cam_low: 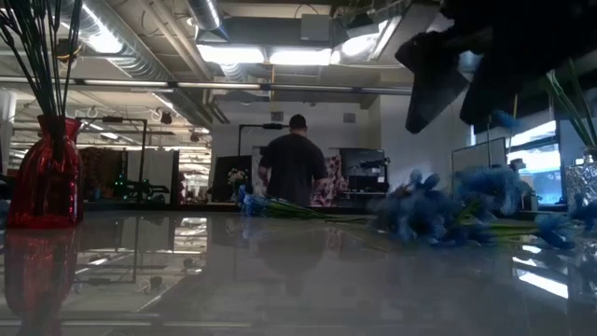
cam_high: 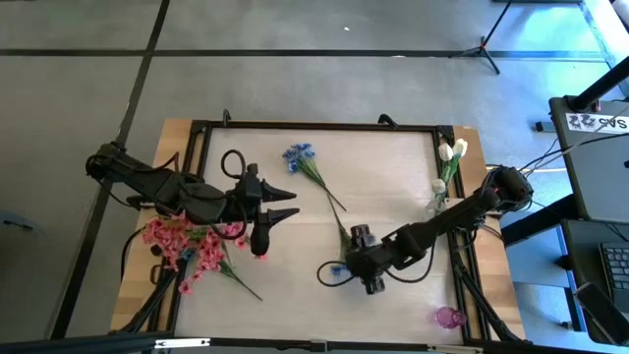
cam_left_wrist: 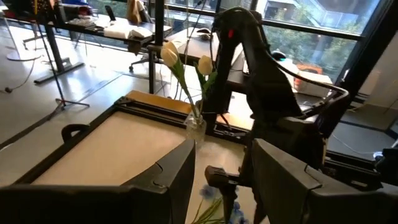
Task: Sort flowers into vase by color
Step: Put the bottom right blue flowers into the violet vase
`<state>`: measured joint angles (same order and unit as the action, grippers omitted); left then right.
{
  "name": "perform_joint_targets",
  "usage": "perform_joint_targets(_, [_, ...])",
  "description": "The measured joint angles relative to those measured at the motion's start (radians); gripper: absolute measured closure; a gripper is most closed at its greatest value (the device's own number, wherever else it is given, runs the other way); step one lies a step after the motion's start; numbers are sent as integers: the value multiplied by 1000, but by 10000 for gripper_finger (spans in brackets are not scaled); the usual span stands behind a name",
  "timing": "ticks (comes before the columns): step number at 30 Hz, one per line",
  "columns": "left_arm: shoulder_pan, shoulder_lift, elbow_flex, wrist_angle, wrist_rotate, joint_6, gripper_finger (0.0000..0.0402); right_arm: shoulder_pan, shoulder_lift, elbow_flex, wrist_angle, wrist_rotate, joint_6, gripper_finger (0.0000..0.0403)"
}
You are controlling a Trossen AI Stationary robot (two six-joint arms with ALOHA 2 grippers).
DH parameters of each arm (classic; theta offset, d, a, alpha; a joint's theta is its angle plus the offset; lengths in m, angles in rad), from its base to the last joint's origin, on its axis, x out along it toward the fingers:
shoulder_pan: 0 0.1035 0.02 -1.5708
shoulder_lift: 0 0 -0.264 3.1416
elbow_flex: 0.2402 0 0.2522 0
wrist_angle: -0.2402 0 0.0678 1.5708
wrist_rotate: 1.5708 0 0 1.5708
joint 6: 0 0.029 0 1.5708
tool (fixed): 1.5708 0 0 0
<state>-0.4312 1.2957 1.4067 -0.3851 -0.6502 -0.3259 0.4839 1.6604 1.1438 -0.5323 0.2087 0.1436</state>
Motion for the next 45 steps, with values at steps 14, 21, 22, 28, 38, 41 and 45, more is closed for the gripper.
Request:
perform_joint_targets(14, [1, 0, 0, 1, -48, -6, 247, -83, 7, -79, -138, 352, 137, 116])
perform_joint_targets(21, [2, 0, 0, 1, -48, -8, 247, -56, 22, -171, -107, 252, 203, 116])
perform_joint_targets(22, [2, 0, 0, 1, -48, -8, 247, -47, 22, -181, -78, 238, 213, 116])
perform_joint_targets(28, [19, 0, 0, 1, -48, -5, 247, 15, 22, -211, 93, 44, 219, 116])
perform_joint_targets(38, [37, 0, 0, 0, -48, -5, 247, 109, 22, -55, 23, -58, -21, 116])
perform_joint_targets(41, [37, 0, 0, 0, -48, -5, 247, 93, 21, -34, 8, 4, -207, 116])
perform_joint_targets(45, [37, 0, 0, 1, -48, -10, 247, 48, 21, -35, 3, 26, -436, 116])
